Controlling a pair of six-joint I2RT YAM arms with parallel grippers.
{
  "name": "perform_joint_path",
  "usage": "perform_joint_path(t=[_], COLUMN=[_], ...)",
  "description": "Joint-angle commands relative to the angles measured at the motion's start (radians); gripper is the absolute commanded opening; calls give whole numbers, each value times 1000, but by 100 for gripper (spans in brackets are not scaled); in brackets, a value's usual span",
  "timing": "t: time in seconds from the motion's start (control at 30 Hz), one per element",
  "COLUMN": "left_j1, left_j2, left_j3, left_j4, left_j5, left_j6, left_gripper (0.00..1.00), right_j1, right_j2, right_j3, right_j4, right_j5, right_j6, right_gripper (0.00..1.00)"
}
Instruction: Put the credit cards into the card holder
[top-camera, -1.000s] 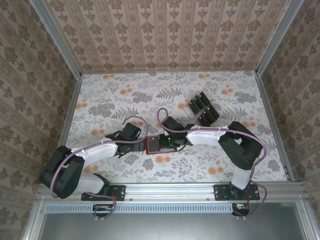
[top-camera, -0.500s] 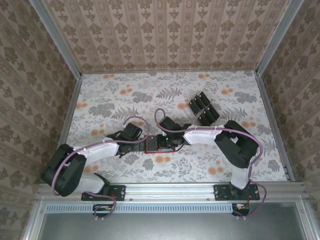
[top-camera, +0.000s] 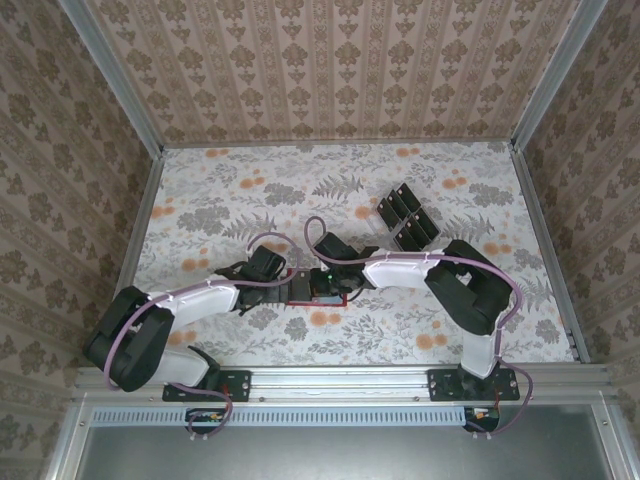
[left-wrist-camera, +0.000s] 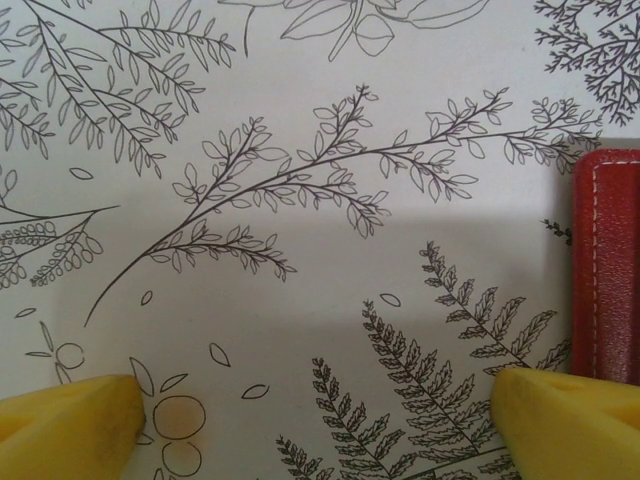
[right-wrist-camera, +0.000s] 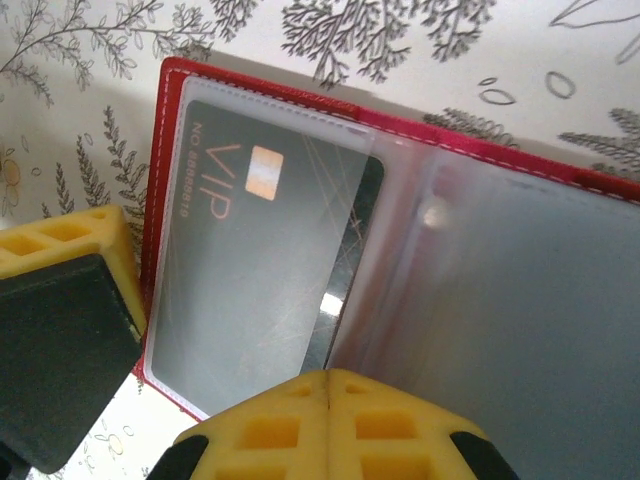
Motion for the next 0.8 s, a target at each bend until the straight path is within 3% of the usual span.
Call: perform_joint_path(t=[0.0, 0.2, 0.4, 0.6, 0.77], left_j1=[-4, -8, -10, -5, -3], left_j2=[71, 68, 23, -61, -121], left_j3=[-30, -29, -21, -12, -4], left_j4=[89, 84, 46, -13, -46], left_j5=[83, 83, 63, 38, 46], left_j6=[-7, -10, -6, 1, 5], left_gripper=[100, 100, 100, 100, 100], right_j1=[9, 9, -3, -41, -76], right_j2=[33, 45, -46, -165, -164], right_j3=[35, 45, 52, 32, 26], right_j4=[-46, -52, -81, -153, -196], right_j5=[-41, -54, -24, 46, 56], right_j6=[-28, -32, -64, -104, -134], right_gripper=[0, 0, 2, 25, 44])
